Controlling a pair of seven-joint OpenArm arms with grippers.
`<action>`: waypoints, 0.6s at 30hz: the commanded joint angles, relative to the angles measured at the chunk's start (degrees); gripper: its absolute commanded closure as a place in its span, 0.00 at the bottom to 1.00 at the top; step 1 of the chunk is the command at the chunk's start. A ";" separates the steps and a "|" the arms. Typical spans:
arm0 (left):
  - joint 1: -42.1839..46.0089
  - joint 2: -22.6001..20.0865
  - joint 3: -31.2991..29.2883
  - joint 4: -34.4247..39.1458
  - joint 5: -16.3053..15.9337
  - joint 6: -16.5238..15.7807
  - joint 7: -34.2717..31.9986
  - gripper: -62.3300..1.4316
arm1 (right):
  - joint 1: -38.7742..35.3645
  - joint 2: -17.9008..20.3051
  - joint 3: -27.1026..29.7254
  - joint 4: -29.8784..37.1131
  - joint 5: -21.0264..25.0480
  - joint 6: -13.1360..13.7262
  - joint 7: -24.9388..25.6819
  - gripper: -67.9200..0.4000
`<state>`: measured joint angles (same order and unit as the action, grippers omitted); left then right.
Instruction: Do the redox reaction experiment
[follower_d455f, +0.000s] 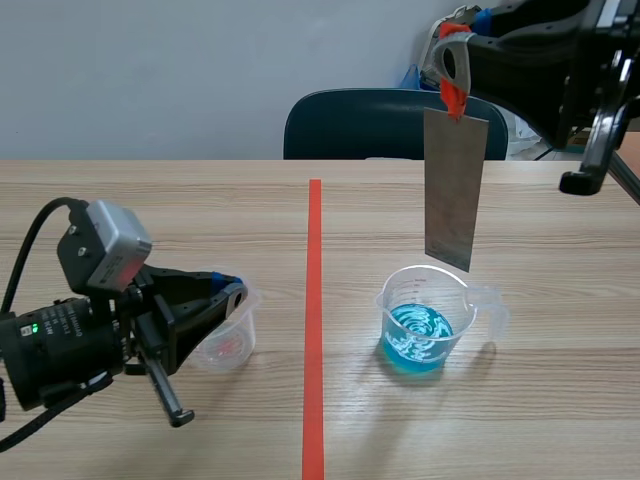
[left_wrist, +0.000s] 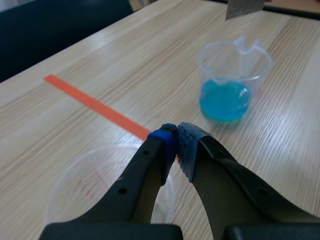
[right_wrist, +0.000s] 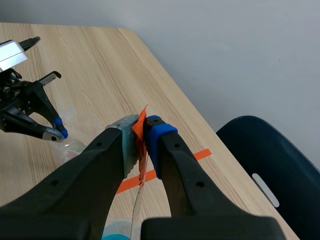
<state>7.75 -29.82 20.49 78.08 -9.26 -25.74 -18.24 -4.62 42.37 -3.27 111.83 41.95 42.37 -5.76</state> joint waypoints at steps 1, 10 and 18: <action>-1.20 0.74 0.44 1.38 -0.68 0.09 -0.55 0.93 | 1.14 0.15 0.04 0.90 0.98 0.35 1.27 0.99; -6.97 4.00 4.92 1.38 -2.38 0.59 3.82 0.93 | 1.16 0.15 0.04 0.90 0.98 0.35 1.29 0.99; -10.69 7.19 9.46 1.38 -2.34 1.22 7.39 0.93 | 1.16 0.15 0.04 0.90 0.96 0.35 1.25 0.99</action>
<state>-2.42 -23.16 29.82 78.11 -11.00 -24.45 -10.57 -4.62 42.37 -3.27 111.83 42.04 42.37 -5.76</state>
